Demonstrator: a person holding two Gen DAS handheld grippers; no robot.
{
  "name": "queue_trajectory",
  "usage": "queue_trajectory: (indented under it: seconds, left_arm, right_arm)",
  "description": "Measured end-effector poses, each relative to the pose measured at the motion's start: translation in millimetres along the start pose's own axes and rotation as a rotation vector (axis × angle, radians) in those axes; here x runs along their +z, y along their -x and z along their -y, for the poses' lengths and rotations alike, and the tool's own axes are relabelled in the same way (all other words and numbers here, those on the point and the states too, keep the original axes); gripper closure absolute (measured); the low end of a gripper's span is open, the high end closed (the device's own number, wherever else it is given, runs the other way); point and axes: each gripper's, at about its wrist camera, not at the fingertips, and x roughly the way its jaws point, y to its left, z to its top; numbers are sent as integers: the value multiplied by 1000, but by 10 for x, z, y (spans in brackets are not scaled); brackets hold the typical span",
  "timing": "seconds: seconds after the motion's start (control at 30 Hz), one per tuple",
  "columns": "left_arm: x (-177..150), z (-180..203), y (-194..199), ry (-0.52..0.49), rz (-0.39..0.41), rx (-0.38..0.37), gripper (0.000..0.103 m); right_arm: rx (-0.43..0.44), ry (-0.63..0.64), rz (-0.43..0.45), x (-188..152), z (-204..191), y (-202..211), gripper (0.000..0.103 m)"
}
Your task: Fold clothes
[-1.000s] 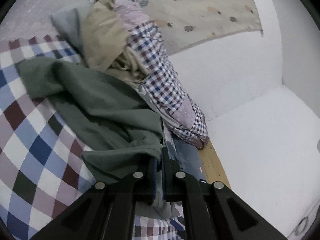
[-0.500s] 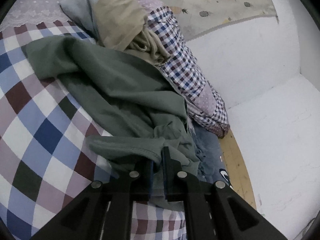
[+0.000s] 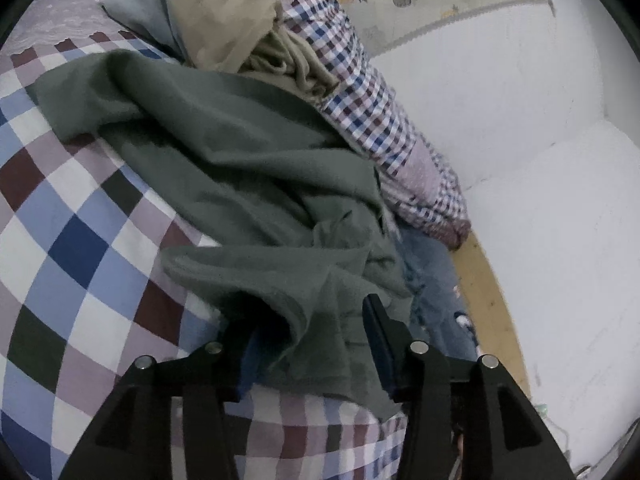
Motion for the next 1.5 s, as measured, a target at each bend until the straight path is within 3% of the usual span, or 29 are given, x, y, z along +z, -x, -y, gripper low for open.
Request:
queue_trajectory:
  seconds: [0.23,0.33,0.37,0.43,0.53,0.73,0.83,1.2,1.5]
  left_arm:
    - [-122,16,-170,-48,-78,46,51]
    - [-171,69,-188,-85,-92,28,53]
    - [-183,82,-187,-89,-94,15,68]
    - [-192,94,-171,-87,-92,-13,86]
    - [-185,122,-94,-89,-63,-45,94]
    - [-135,167,40,-79,-15,-86,94]
    - [-126,162,47,-73,-13,-84,94]
    - [-117,164,26,-82,-17,-77,94]
    - [-157,172,40,-92,-17,-59,94]
  right_arm:
    - [-19,32,13,44,-21,53,44]
    - [-37,36,10,-21,-39,67,44]
    - [-55,41,9,-51,-43,86,44]
    - [-115,78,9,-165,-110,120,44]
    - [-112,106,-34,-340,-209,98,44]
    - [-66,88,-85,-531,-301,48,44]
    - [-97,74,-109,-597,-288,25,44]
    - [-36,-5,-156,-744,-315,-3,44]
    - [-61,43,-89,-696,-356,-74,46]
